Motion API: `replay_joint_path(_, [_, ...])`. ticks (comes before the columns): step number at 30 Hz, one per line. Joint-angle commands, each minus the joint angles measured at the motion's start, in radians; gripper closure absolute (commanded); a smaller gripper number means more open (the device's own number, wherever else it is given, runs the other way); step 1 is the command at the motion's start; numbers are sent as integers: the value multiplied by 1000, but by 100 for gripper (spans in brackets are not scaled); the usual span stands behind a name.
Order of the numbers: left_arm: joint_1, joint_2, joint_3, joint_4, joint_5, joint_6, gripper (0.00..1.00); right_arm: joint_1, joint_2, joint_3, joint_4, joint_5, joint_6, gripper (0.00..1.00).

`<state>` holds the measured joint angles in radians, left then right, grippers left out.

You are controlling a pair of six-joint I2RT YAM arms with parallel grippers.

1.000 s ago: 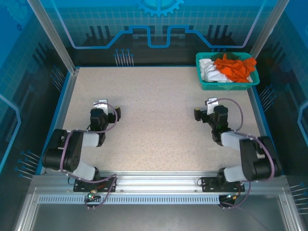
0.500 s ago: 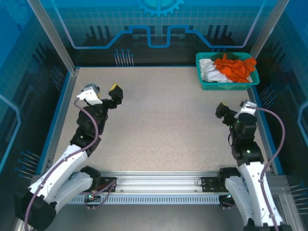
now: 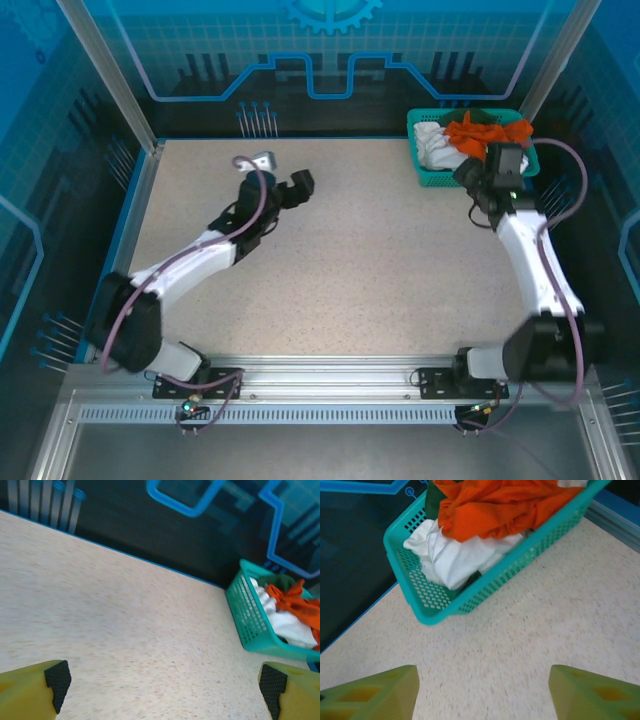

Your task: Fold and stack the t-shirts

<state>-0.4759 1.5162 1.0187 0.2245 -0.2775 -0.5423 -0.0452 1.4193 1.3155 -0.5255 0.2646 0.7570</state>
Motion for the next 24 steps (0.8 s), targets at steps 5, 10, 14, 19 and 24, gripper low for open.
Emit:
replay_joint_path(5, [-35,200,-16,287,169,121,1,-27,433,405,-54,120,42,32])
replay_joint_path(10, [-36,225,13,280,222,189,1,-75,664,612,-110,115,63,28])
replay_joint_path(14, [-34,248,28,270,234,215,1,-93,749,679,-65,112,21,32])
replay_joint_path(19, [-34,281,62,262,268,201,1,-105,812,765,-84,95,-21,54])
replay_joint_path(24, [-35,291,68,263,279,193,1,-105,805,732,-31,75,-58,85])
